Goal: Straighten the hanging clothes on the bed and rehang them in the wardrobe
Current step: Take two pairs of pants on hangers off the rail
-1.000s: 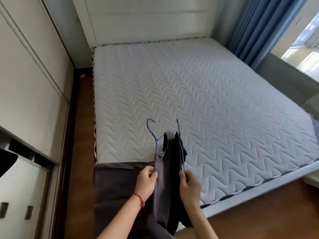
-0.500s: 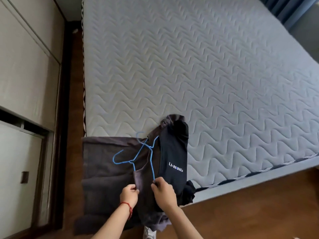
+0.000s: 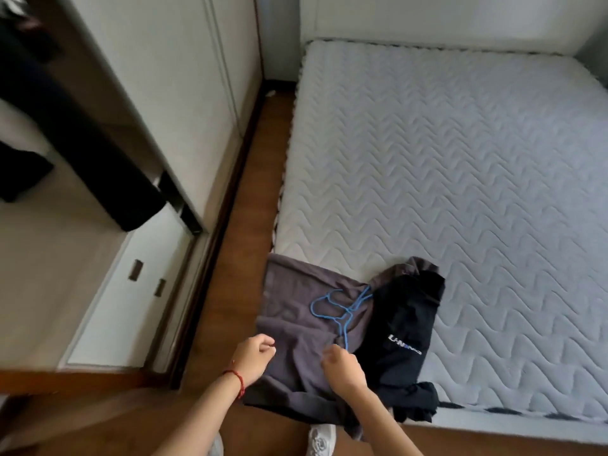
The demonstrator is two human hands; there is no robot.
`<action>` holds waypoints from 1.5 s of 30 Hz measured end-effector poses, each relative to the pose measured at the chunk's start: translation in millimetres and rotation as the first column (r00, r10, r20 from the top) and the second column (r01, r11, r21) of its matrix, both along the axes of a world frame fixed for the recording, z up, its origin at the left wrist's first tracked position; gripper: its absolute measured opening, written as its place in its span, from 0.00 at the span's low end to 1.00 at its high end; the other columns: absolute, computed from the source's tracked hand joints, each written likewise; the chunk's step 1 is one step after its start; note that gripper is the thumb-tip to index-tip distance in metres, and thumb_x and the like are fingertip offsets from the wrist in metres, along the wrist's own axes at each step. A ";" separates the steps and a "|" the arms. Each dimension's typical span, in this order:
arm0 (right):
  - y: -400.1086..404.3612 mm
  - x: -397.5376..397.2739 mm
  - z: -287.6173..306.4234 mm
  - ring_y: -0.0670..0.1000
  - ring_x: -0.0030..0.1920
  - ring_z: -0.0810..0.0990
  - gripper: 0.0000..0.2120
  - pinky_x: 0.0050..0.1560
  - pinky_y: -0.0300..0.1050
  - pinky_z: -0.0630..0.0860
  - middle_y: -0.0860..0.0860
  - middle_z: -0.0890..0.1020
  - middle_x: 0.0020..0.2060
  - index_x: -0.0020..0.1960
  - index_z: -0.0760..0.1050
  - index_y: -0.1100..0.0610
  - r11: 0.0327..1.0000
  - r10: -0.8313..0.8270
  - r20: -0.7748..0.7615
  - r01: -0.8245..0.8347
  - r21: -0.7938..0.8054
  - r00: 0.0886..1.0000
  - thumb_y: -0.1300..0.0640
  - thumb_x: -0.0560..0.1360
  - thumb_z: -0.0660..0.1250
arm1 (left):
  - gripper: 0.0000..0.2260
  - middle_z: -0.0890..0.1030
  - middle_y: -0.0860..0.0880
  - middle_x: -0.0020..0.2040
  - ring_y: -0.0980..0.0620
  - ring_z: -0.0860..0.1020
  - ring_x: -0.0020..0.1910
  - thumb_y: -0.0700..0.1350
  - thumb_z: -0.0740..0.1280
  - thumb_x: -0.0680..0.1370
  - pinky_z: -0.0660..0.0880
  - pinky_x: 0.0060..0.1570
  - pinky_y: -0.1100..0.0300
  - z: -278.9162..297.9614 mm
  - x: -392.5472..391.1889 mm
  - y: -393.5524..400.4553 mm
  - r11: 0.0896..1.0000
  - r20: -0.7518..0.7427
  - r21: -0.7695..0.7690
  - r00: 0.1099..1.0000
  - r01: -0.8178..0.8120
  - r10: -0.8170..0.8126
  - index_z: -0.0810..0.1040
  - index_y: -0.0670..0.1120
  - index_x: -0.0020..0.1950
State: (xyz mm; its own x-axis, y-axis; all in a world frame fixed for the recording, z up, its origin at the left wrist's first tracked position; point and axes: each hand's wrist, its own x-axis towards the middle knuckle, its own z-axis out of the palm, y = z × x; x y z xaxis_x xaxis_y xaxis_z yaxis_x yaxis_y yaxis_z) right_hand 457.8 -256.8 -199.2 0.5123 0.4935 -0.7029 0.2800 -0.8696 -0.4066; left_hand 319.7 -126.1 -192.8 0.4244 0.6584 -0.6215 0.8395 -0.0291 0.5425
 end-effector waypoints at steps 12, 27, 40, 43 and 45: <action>130.3 -159.9 36.3 0.55 0.54 0.79 0.08 0.43 0.41 0.67 0.53 0.82 0.50 0.49 0.76 0.55 0.960 0.224 0.075 -0.233 0.157 0.972 0.54 0.77 0.60 | 0.13 0.79 0.47 0.58 0.50 0.77 0.58 0.47 0.61 0.79 0.73 0.55 0.61 37.9 -237.1 112.8 0.984 0.006 0.099 0.989 -0.149 0.149 0.73 0.45 0.62; 305.2 -177.8 107.9 0.52 0.52 0.80 0.13 0.52 0.44 0.75 0.52 0.82 0.52 0.60 0.75 0.55 0.825 0.291 0.120 -0.312 0.471 0.949 0.54 0.77 0.63 | 0.12 0.79 0.47 0.59 0.54 0.76 0.55 0.45 0.62 0.78 0.68 0.53 0.68 100.9 -233.9 231.7 0.921 0.294 0.139 0.904 -0.363 0.311 0.75 0.44 0.61; 584.7 -67.8 253.7 0.42 0.45 0.77 0.13 0.44 0.29 0.69 0.48 0.81 0.47 0.60 0.76 0.55 0.469 0.322 0.248 -0.382 0.797 0.914 0.56 0.76 0.64 | 0.13 0.79 0.46 0.54 0.49 0.77 0.57 0.44 0.62 0.78 0.73 0.61 0.53 248.4 -137.5 467.7 0.623 0.708 0.175 0.537 -0.762 0.459 0.75 0.43 0.61; 635.2 -55.3 304.6 0.33 0.41 0.75 0.12 0.38 0.21 0.69 0.41 0.79 0.41 0.59 0.76 0.55 0.343 0.324 0.251 -0.360 0.868 0.912 0.57 0.76 0.65 | 0.13 0.79 0.44 0.58 0.49 0.76 0.58 0.44 0.62 0.78 0.73 0.61 0.50 298.1 -134.9 509.3 0.540 0.781 0.200 0.466 -0.817 0.416 0.74 0.44 0.62; 664.8 -53.3 339.5 0.28 0.39 0.75 0.11 0.37 0.19 0.68 0.40 0.78 0.40 0.58 0.76 0.54 0.255 0.331 0.257 -0.348 0.902 0.908 0.58 0.76 0.65 | 0.13 0.78 0.45 0.58 0.49 0.76 0.58 0.45 0.62 0.78 0.74 0.59 0.52 331.3 -137.8 533.4 0.488 0.827 0.227 0.432 -0.843 0.360 0.75 0.45 0.62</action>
